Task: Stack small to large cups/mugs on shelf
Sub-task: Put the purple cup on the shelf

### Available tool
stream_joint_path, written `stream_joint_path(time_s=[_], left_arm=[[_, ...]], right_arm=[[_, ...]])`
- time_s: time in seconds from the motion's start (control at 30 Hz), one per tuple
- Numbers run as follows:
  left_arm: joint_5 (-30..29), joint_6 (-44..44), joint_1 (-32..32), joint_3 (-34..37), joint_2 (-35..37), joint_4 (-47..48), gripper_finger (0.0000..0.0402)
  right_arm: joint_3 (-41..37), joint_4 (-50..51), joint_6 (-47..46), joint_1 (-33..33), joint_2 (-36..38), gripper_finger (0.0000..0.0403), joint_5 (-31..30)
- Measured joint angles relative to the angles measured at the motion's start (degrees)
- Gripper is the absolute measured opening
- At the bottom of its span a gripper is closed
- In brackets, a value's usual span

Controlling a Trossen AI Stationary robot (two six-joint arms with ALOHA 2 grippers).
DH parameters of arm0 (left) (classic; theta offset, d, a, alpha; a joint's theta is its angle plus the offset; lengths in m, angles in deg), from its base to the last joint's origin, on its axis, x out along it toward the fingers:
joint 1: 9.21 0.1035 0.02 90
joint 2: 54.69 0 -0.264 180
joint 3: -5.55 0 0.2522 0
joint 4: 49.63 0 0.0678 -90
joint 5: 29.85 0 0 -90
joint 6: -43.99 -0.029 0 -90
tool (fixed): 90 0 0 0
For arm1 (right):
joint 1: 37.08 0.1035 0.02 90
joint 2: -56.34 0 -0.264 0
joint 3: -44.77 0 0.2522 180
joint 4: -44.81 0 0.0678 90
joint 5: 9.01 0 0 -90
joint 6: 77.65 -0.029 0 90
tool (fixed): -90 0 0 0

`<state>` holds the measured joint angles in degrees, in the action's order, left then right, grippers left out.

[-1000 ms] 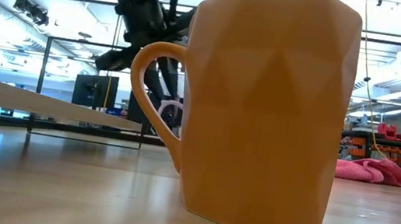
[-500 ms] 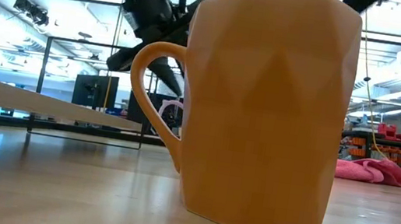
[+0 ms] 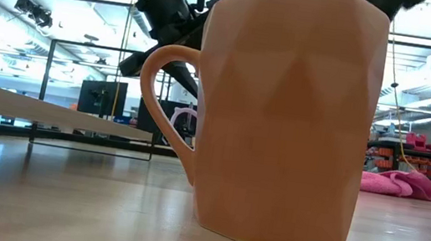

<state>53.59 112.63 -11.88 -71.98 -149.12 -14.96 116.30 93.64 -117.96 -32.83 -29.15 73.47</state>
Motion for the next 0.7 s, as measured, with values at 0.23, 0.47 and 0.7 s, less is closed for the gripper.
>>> stream_joint_path(time_s=[0.23, 0.47, 0.7], left_arm=[[-0.27, 0.70, 0.44, 0.00, -0.09, 0.60, 0.0105], [-0.46, 1.29, 0.66, 0.00, -0.17, 2.81, 0.0105], [-0.46, 1.92, 0.62, 0.00, -0.17, 3.74, 0.0099]], right_arm=[[-0.93, -8.41, 2.44, -3.37, -1.12, 0.0077, 5.27], [-0.99, -8.57, 3.26, -3.76, -4.26, 0.0073, 7.48], [-0.97, -13.14, 4.37, -3.70, -8.86, 0.0070, 10.41]])
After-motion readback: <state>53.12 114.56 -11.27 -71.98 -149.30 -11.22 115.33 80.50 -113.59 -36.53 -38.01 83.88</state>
